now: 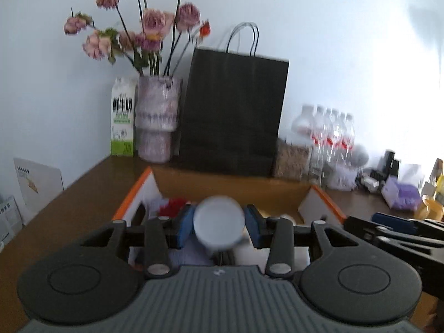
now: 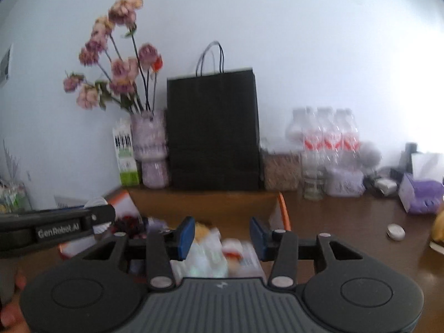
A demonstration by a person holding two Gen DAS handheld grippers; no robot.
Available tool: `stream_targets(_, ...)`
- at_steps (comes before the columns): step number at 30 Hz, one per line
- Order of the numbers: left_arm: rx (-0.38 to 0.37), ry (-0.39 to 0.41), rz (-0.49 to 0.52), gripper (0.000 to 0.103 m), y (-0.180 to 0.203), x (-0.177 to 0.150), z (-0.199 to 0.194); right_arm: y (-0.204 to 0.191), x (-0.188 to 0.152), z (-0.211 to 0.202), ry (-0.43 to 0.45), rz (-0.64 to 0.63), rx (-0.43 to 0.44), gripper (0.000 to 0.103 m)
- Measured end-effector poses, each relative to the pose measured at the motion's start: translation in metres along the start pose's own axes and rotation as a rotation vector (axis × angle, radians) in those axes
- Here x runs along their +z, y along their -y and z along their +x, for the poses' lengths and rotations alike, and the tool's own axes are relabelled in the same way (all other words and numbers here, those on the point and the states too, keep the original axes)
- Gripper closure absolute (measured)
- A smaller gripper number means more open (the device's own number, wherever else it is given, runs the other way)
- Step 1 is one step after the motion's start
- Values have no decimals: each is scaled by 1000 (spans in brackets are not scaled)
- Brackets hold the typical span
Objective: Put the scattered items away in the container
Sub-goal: 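Carry the cap and charging cable into the box and open both tools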
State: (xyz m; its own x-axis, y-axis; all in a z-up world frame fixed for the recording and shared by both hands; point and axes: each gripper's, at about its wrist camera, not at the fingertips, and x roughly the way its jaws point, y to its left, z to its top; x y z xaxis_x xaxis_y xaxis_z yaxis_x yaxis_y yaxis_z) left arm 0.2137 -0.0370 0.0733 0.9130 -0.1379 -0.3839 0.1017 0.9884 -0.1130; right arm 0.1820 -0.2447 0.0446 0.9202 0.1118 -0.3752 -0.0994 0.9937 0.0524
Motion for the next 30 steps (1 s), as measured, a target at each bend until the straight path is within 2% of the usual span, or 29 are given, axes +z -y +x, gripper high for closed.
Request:
stream_targets(3, 4, -55, 17, 62, -7, -21, -4, 8, -31, -6, -101, -9, 6, 58)
stream_targets(5, -1, -79, 18, 62, -11, -32, -10, 11, -49, -5, -174, -13, 2, 50)
stream_targets(9, 0, -93, 30, 62, -17, -46, -21, 10, -74, 9, -282, -23, 7, 49)
stream_targets(15, 16, -139, 44, 62, -24, -59, -23, 5, -76, 14, -294, -12, 35, 49)
stream_targets(21, 38, -216, 88, 49, -31, -72, -21, -4, -78, 17, -303, -45, 31, 47)
stream_targets(23, 27, -237, 95, 40, -34, -75, -22, -6, -78, 17, -299, -54, 31, 59)
stream_targets(30, 15, -279, 102, 37, -42, -81, -23, -6, -79, 12, -289, -46, 43, 62)
